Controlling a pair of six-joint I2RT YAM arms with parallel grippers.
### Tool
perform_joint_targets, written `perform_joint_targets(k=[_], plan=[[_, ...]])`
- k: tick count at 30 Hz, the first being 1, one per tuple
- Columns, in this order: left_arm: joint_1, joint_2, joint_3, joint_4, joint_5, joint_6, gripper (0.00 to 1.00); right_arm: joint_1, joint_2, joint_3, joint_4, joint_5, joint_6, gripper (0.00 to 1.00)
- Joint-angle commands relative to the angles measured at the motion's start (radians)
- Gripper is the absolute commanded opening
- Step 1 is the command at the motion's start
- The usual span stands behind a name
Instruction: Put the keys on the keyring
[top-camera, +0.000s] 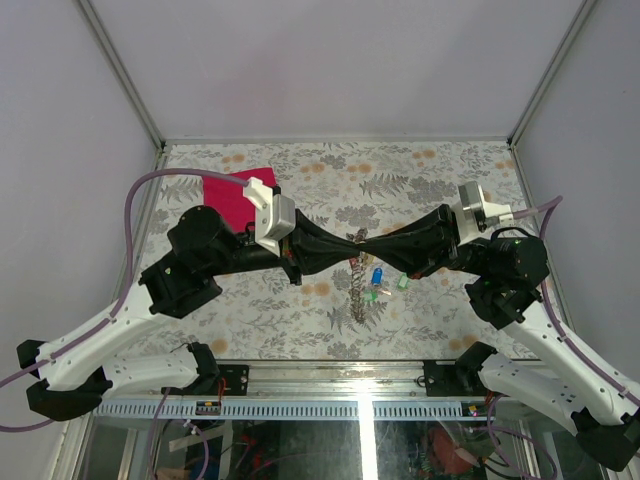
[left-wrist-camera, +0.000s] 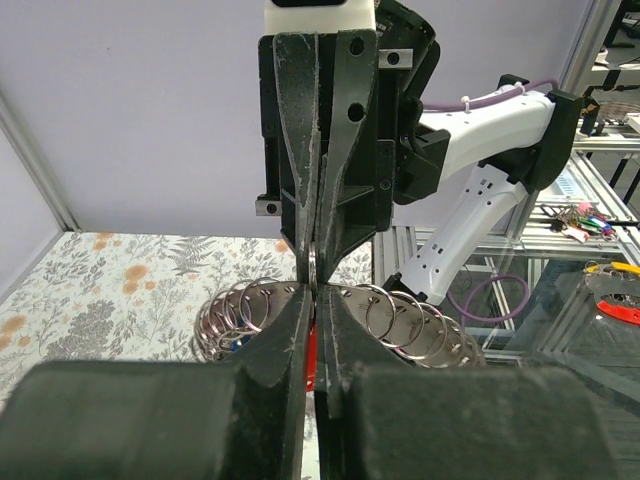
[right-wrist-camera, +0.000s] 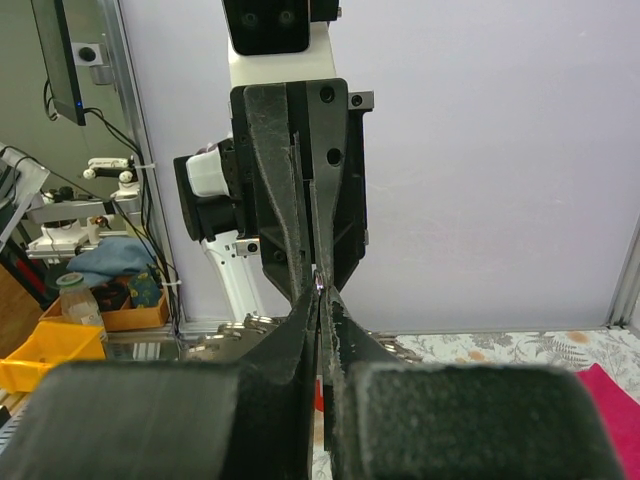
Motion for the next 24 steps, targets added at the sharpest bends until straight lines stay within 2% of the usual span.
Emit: perform_joint_targets(k=[1,3,5,10,20,24], plan=[[-0.005,0.006,0.007,0.035,-0.001,0.003,0.0,0.002,-0.011,0.05,0.042,0.013,-0.021,0.01],[-0.005,0.012,0.023,0.006,-0.013,0.017,0.0,0.002,-0.015,0.053,0.002,0.014,-0.051,0.04],[-0.005,0.018,0.046,-0.044,-0.028,0.035,0.0,0.002,-0.022,0.065,-0.053,0.011,-0.092,0.12],[-0.005,0.029,0.103,-0.17,-0.058,0.089,0.0,0.002,-0.046,0.126,-0.298,0.013,-0.237,0.25],[-0.005,0.128,0.292,-0.512,-0.066,0.234,0.0,0.002,-0.029,0.255,-0.728,-0.001,-0.486,0.28],[-0.005,0.196,0.379,-0.659,-0.069,0.275,0.0,0.002,-0.003,0.286,-0.83,-0.029,-0.535,0.27]])
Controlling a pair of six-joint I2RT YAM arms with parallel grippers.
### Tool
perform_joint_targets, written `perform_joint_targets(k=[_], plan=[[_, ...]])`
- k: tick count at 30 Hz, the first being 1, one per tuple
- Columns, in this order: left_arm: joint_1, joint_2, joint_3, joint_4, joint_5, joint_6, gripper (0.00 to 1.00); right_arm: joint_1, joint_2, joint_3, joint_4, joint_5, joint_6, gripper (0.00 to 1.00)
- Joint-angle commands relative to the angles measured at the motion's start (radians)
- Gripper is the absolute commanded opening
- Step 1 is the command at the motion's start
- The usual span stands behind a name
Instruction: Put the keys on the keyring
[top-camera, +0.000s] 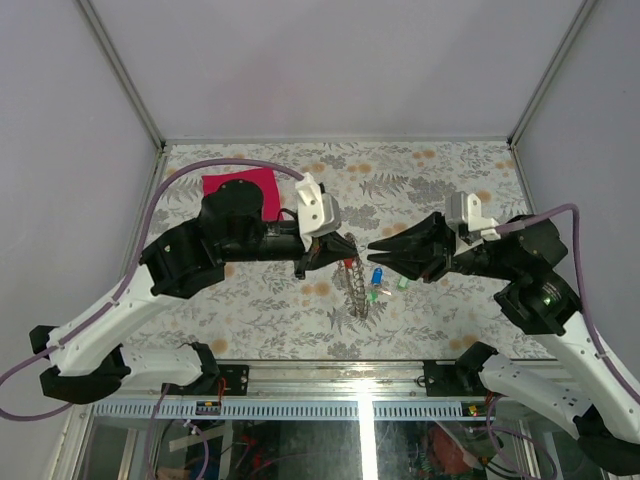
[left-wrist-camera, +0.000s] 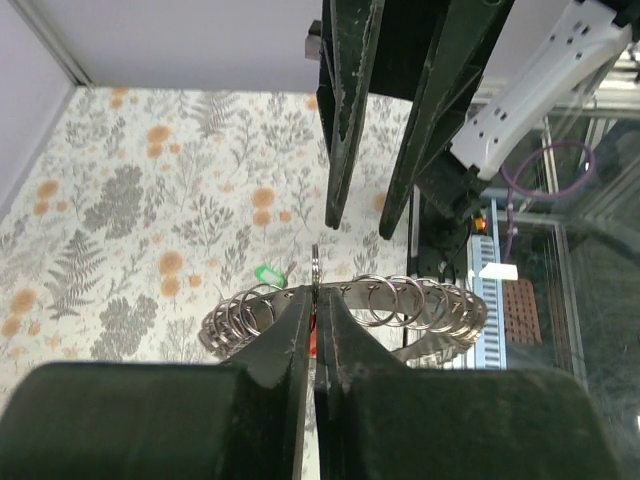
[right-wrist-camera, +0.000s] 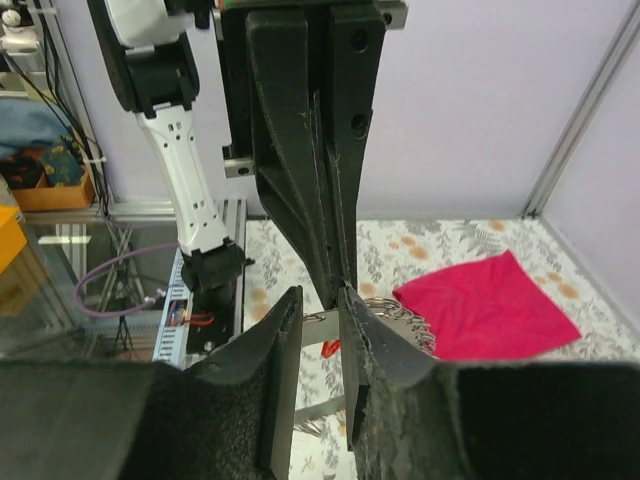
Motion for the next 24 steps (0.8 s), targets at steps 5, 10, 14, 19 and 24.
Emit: perform_joint_targets(k=[5,10,14,19,24], plan=[[-0.005,0.108,0.177,-0.27,-0.016,0.099,0.0,0.002,0.045,0.05,-0.168,-0.049,-0.106,0.25],[-0.006,0.156,0.245,-0.368,-0.023,0.12,0.0,0.002,0.066,0.045,-0.188,-0.062,-0.124,0.26],[-0.007,0.188,0.279,-0.418,-0.029,0.131,0.0,0.001,0.083,0.037,-0.201,-0.072,-0.137,0.27],[-0.008,0.193,0.275,-0.421,-0.024,0.134,0.0,0.002,0.109,0.037,-0.216,-0.097,-0.145,0.25],[-0.01,0.2,0.273,-0.419,-0.014,0.133,0.0,0.002,0.125,0.036,-0.237,-0.098,-0.163,0.25]])
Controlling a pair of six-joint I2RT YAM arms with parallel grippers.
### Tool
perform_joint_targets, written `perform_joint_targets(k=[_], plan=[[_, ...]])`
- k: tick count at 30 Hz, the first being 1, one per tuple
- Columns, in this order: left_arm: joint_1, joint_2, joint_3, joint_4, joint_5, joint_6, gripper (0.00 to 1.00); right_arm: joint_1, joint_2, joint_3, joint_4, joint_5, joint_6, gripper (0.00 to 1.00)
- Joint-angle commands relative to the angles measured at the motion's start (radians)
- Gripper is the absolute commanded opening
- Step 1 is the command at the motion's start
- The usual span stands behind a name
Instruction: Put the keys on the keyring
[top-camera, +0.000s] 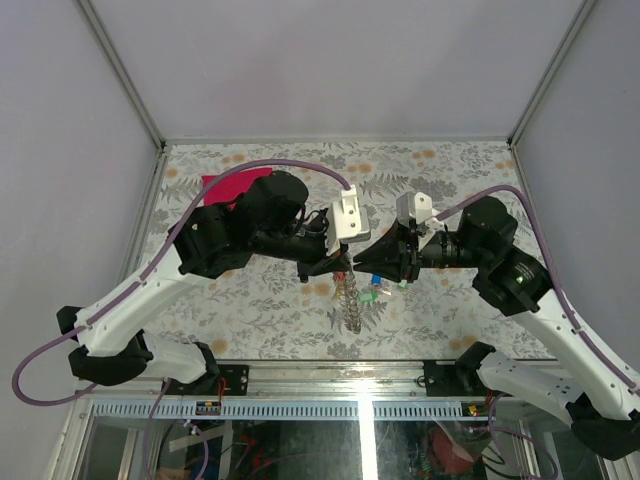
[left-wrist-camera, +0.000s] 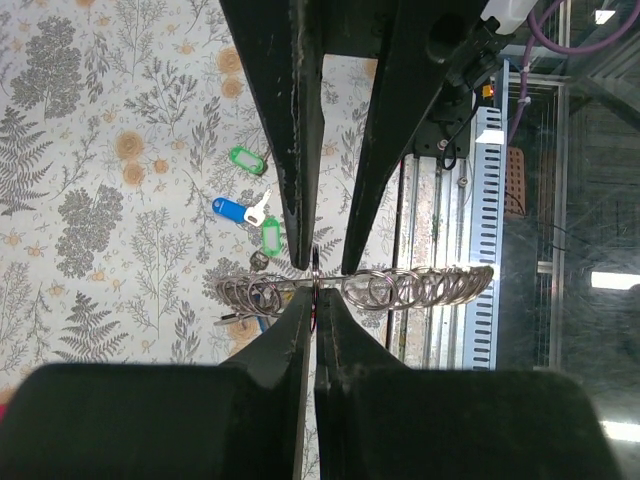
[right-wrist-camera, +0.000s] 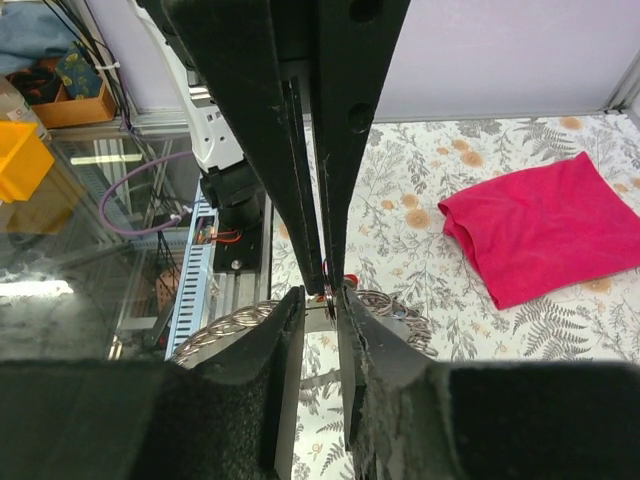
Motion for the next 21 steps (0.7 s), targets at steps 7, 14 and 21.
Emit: perform_joint_targets(k=[7,14,21], plan=[[-0.012,0.003,0.028,0.03,0.01,0.014,0.0,0.002,0.039,0.016,-0.014,-0.037,-0.037,0.21],[-0.012,0.003,0.019,0.034,0.01,0.024,0.0,0.002,0.047,0.017,-0.003,-0.029,-0.048,0.01],[-0.011,-0.066,-0.053,0.113,-0.007,0.019,0.17,0.002,0.016,0.026,-0.004,-0.003,-0.066,0.0]])
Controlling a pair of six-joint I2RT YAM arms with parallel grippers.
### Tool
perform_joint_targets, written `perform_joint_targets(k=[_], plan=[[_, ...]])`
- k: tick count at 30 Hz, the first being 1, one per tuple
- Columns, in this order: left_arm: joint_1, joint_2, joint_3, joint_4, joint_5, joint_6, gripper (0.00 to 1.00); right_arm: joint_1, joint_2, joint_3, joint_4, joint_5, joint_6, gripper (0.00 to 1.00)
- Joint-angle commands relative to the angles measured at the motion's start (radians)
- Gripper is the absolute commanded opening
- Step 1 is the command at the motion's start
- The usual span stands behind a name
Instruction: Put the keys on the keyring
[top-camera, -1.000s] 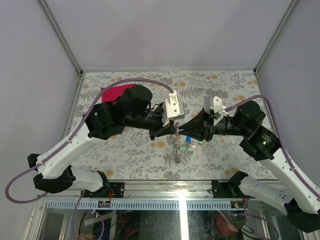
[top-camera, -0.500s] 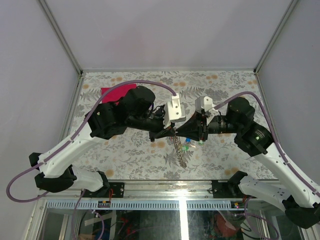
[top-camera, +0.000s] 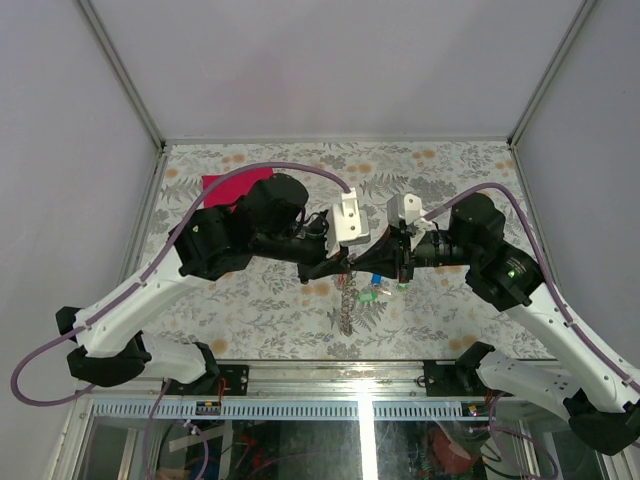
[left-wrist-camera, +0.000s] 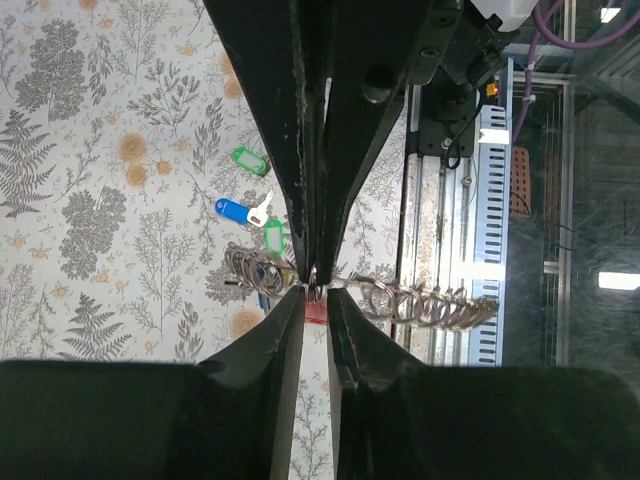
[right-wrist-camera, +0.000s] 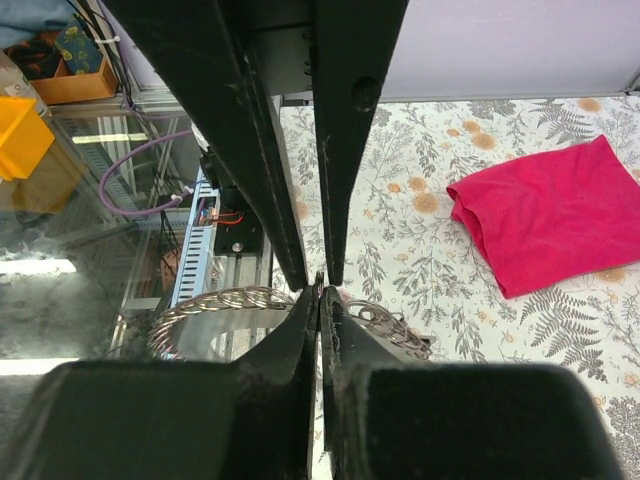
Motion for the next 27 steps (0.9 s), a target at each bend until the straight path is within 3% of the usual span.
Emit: perform_joint_targets(k=[1,14,27], plan=[[-0.006,-0.083,-0.056,0.131,-0.002,0.008,0.2,0.002,-0.027,0.029,0.031,0.019,-0.018,0.0],[-0.007,-0.246,-0.26,0.381,0.006,-0.059,0.31,0.002,-0.059,0.031,0.109,-0.027,0.054,0.0],[-0.006,-0.372,-0.441,0.69,-0.038,-0.193,0.31,0.002,-0.153,-0.166,0.626,0.031,0.407,0.0]])
